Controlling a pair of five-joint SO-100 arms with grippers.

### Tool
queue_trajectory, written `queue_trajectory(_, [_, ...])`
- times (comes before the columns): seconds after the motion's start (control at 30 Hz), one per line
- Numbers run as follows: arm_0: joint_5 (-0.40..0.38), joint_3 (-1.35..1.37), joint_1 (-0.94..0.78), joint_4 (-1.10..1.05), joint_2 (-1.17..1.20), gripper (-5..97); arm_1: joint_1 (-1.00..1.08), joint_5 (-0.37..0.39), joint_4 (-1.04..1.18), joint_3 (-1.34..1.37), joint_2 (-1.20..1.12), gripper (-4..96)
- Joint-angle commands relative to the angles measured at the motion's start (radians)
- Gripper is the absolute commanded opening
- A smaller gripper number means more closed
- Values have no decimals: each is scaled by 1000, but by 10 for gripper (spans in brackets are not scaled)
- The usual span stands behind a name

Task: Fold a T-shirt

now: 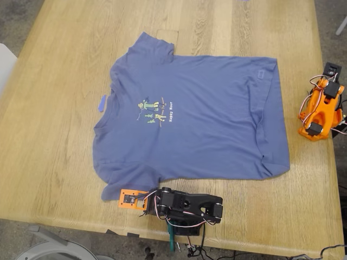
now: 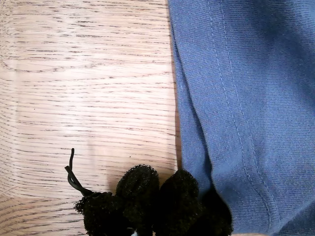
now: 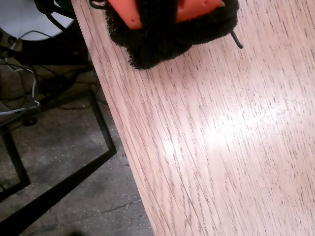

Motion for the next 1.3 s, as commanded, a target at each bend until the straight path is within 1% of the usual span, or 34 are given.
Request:
queue_trajectory(0.0, [-60,-23,94,-55,117,0,54,32,40,71,9,2])
queue_trajectory(0.13, [-60,-23,67,-55,117,0,51,32,40,71,9,2])
queue_trajectory(0.53, [-60,-23,81,-58,117,3,52,34,40,71,9,2])
queue_trajectory(0.57, [-60,-23,80,-64,117,3,57,29,40,71,9,2])
queue_trajectory(0.63, [-66,-23,80,-86,117,9,63,-12,37,69,9,2])
queue_trajectory(0.73, [-64,-23,64,-186,117,20,64,-34,-57,54,11,2])
queue_trajectory(0.87, [-26,-28,58,-373,117,38,-3,-18,-316,0,11,5])
queue_trajectory(0.93, [-35,-58,67,-377,117,62,-51,6,-345,-55,11,15])
queue_trajectory(1.03, [-14,-110,95,-374,117,98,-140,23,-334,-160,11,57])
queue_trajectory(1.1, [-11,-176,120,-345,117,163,-209,44,-267,-261,11,106])
queue_trajectory(1.13, [-25,-216,132,-316,117,205,-238,57,-227,-316,9,127])
queue_trajectory(1.2, [-46,-295,147,-270,115,267,-282,80,-153,-420,8,141])
queue_trajectory(1.27, [-64,-353,144,-247,115,312,-293,86,-86,-522,8,149])
